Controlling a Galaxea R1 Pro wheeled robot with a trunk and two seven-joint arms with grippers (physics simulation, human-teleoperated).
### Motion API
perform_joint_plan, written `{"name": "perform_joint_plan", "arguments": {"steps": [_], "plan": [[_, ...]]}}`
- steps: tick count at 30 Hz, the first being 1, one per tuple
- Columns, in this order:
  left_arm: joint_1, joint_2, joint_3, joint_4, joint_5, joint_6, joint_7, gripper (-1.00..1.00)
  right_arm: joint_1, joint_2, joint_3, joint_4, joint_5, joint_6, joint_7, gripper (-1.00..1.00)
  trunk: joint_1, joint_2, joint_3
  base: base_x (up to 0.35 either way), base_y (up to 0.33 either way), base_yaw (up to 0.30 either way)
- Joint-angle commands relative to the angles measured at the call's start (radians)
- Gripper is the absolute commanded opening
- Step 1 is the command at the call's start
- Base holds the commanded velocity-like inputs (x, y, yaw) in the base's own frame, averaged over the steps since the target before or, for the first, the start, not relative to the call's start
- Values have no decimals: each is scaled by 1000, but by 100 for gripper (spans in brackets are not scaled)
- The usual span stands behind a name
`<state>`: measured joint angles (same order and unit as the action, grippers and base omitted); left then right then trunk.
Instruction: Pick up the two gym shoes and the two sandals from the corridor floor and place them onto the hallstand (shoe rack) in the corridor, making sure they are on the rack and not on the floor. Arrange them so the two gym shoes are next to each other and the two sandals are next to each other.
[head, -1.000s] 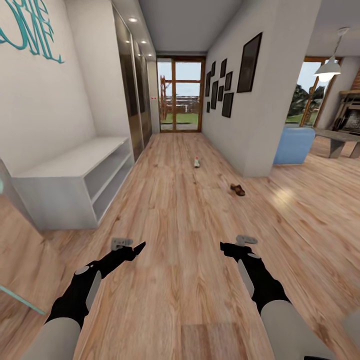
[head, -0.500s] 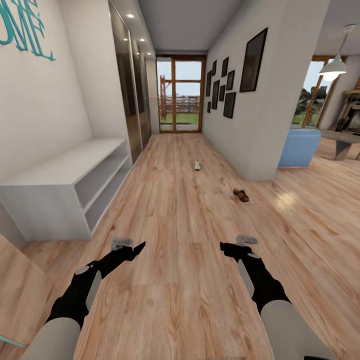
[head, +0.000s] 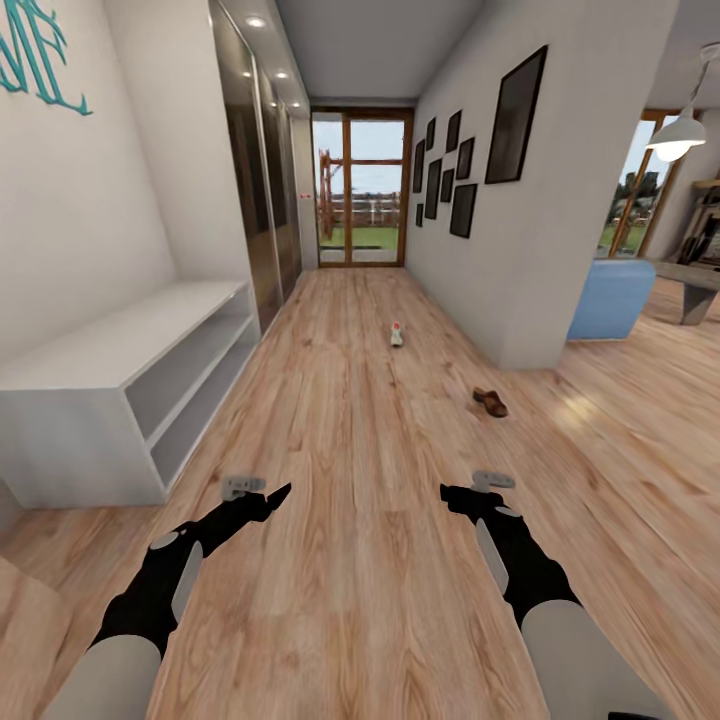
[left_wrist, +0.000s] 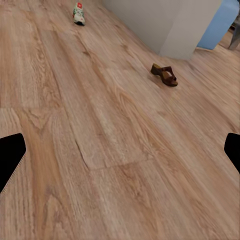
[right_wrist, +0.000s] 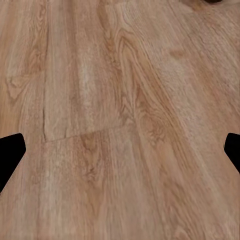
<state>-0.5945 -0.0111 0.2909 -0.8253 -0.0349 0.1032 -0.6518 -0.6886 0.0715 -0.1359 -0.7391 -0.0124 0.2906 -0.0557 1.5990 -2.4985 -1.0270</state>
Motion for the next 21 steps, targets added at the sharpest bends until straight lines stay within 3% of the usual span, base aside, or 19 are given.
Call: {"name": "perform_joint_plan", "arguments": {"steps": [1,21], "plan": [[-1,-1,5,-2,-3,9,-8,100,0,1,-2,-2,-1,5,-2,100,0,0,-1,349,0,0],[-1,-1,5,-2,-3,9,-8,100,0,1,-2,-2,-1,5,-2,100,0,0,-1,349,0,0]]}}
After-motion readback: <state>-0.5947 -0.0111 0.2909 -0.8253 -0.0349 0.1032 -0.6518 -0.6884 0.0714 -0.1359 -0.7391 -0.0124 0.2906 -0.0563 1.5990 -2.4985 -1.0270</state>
